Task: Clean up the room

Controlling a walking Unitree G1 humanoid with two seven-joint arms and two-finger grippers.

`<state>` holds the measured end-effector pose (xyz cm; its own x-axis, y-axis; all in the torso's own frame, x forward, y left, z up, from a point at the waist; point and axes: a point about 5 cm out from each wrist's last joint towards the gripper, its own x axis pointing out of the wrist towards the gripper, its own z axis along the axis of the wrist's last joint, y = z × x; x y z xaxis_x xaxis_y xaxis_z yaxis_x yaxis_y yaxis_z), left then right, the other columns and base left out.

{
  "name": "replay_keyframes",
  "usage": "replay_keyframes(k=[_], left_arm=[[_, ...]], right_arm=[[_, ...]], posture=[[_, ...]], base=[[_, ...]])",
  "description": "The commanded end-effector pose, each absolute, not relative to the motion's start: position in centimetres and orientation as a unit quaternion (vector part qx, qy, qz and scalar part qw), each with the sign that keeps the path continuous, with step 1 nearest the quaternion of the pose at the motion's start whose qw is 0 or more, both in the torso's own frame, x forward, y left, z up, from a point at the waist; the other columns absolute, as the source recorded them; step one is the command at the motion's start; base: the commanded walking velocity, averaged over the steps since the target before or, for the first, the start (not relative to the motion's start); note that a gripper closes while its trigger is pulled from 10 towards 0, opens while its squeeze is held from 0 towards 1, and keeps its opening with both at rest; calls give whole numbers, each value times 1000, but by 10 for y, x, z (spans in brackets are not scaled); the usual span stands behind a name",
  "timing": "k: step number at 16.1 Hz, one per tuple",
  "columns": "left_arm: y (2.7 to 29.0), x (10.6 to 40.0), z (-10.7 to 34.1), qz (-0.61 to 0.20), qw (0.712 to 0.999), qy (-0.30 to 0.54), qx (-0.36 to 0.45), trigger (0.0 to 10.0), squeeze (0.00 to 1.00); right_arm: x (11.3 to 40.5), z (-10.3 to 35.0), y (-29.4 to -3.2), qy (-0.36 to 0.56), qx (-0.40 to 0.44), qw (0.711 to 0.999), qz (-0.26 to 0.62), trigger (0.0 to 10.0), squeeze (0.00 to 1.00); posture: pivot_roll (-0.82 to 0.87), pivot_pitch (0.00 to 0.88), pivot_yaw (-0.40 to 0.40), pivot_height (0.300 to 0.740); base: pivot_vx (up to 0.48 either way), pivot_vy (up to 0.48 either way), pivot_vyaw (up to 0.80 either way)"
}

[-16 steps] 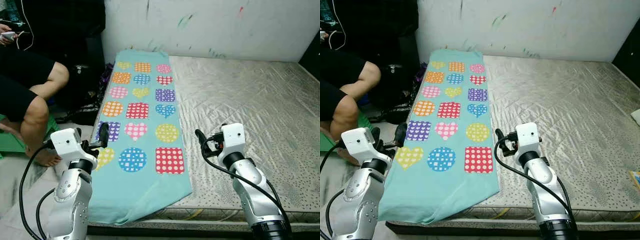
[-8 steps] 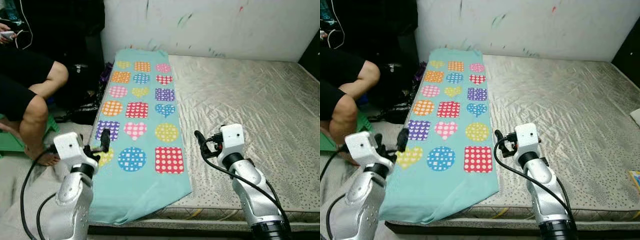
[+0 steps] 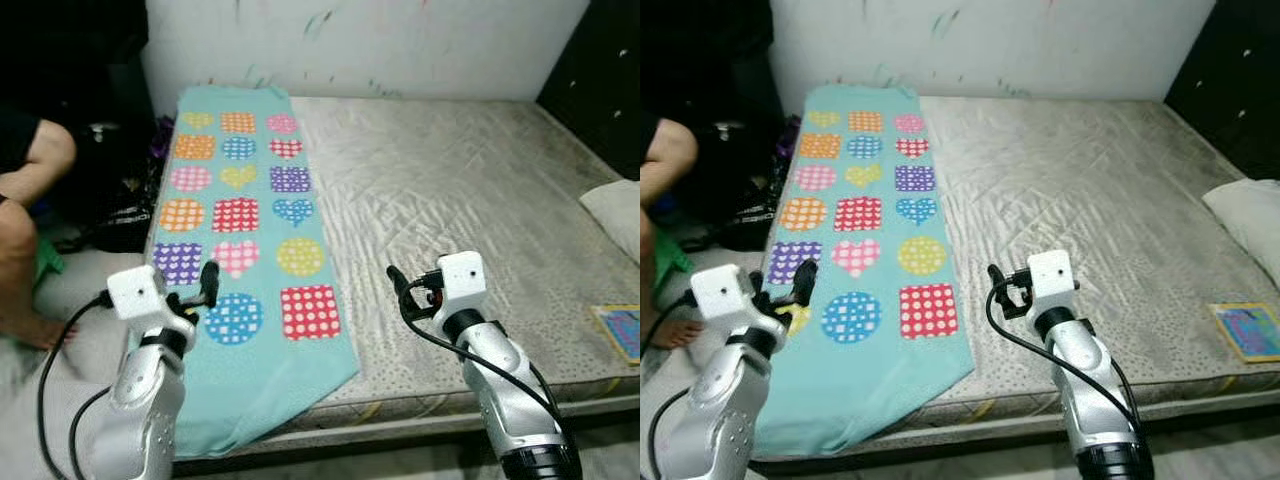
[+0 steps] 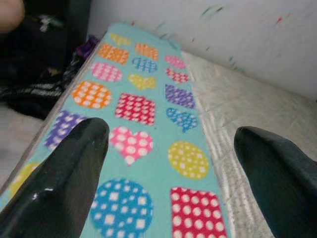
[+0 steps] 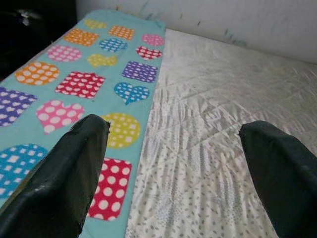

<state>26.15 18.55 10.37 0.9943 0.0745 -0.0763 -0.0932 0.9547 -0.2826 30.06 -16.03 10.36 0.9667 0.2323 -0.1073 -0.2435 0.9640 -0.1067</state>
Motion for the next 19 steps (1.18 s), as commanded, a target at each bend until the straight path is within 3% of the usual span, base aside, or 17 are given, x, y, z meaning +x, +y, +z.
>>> replay_keyframes(k=[1,8,17,19], left_arm=[[189,258,104,52,988,33,-140,10000,0],[196,248,103,68,987,45,-139,10000,0],[196,238,105,72,987,51,-136,10000,0],[196,238,105,74,987,51,-135,10000,0]], right_arm=[[300,107,-161,44,-57,990,122,10000,0],[295,105,-156,65,-56,984,157,10000,0],[283,103,-164,82,-64,979,175,10000,0],[283,103,-166,84,-65,979,174,10000,0]], posture=[[-80,30,-53,740],[-64,84,-56,735],[-64,129,-63,647],[-63,134,-66,647]], base=[[0,0,0],[0,0,0],[0,0,0],[0,0,0]])
